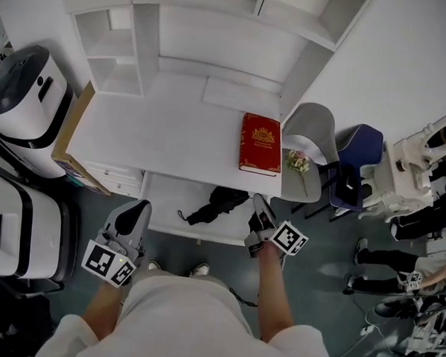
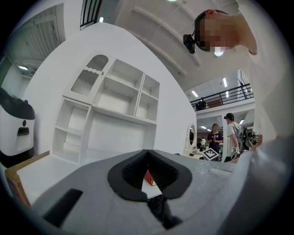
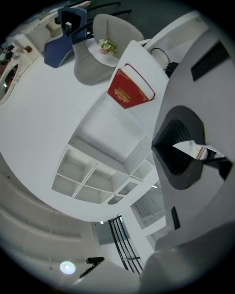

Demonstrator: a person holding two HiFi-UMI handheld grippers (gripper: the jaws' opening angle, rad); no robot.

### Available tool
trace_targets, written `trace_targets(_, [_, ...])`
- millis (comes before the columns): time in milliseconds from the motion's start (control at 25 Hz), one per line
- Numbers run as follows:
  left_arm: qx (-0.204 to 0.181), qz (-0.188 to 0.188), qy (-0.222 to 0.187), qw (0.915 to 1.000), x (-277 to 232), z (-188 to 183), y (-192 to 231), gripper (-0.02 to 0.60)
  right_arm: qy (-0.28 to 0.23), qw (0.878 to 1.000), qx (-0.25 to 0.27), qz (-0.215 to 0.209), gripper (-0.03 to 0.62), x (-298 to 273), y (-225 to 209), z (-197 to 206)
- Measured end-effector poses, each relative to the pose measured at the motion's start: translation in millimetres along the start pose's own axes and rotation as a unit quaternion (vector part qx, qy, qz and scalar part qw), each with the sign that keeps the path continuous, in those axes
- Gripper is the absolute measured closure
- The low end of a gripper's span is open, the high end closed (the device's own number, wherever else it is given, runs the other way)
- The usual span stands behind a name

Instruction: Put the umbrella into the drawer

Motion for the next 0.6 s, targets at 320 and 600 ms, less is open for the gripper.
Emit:
trace_targets(320, [-0.023, -0.008, -0.027, 0.9993, 1, -23, 4, 0.566, 0.004, 0.991, 0.130, -0.010, 0.594, 14, 66, -29])
trace_targets(600, [-0.043, -0.019, -0.039, 0.9981, 8, -43, 17, 0.567, 0.023, 0.973, 0.226, -0.028, 0.594, 19, 121, -44])
Point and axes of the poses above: the fingertips, and each gripper's own axes: x backward along the fingers, y to its left, z out of its underside, the point moved 5 cm from there along x, backward along the fingers, and after that the axes turned 9 degrees about y, right-handed, at the moved point
